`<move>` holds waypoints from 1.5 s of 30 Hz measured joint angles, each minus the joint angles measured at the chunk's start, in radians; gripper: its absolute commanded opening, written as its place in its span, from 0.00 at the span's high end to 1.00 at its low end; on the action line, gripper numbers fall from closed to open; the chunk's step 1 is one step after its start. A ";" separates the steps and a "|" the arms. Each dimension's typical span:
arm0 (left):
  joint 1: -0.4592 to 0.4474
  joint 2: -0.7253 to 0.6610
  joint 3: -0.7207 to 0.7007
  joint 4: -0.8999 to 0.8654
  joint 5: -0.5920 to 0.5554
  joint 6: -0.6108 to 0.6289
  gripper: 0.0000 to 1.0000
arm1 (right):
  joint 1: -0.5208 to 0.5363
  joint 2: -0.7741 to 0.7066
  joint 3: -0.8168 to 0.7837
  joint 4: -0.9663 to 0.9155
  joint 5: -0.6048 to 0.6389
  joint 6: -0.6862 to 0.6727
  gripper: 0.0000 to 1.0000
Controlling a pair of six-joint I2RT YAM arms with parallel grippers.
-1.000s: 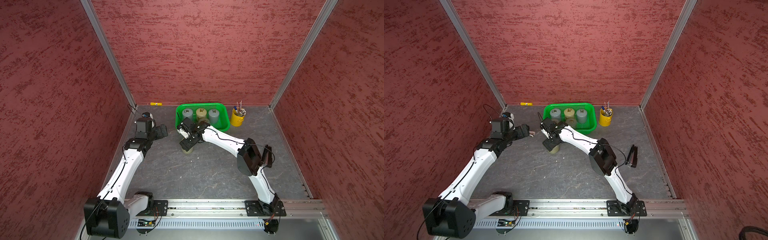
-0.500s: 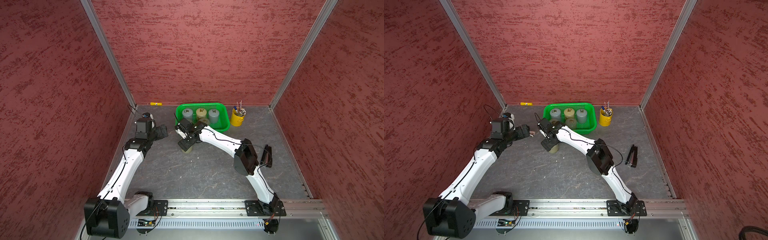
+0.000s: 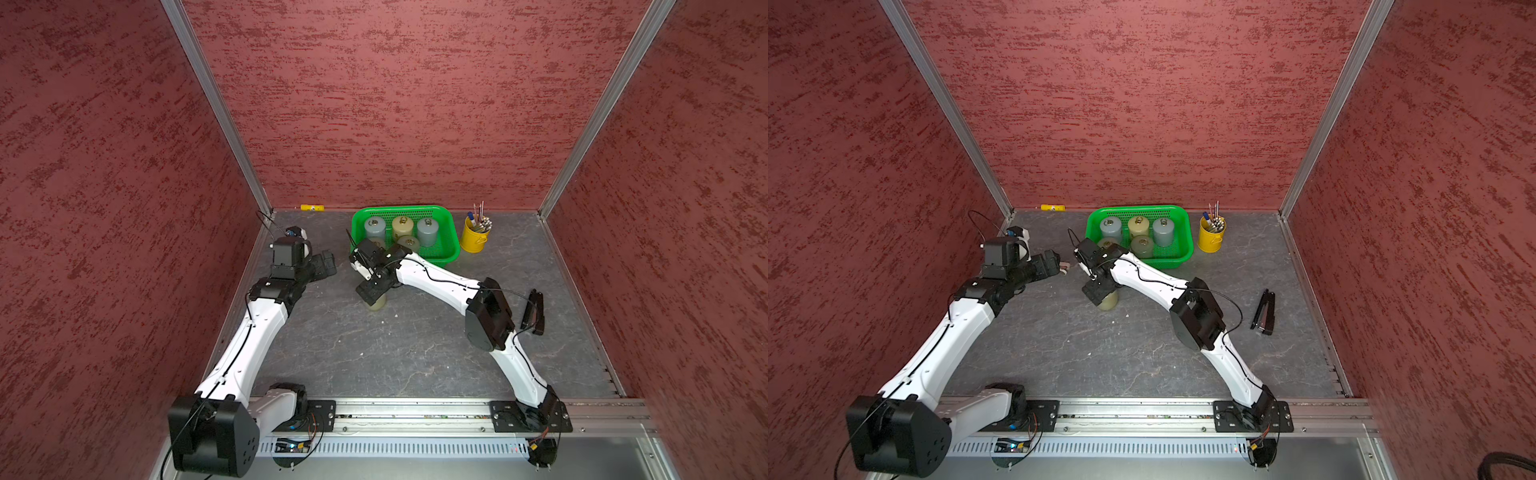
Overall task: Take the tea canister out of the basket
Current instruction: Place the tea canister at the center of the board, then pick up the tea canister from the basket.
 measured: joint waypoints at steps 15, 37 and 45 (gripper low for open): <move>0.000 0.000 0.000 0.000 0.000 0.000 0.00 | 0.001 0.009 0.019 0.015 -0.002 0.004 0.01; -0.019 0.000 0.000 0.016 0.017 0.002 0.00 | -0.056 -0.148 0.053 0.051 0.002 0.015 0.01; -0.202 0.096 0.054 0.046 0.011 0.034 0.00 | -0.195 -0.122 0.158 -0.035 0.027 0.015 0.01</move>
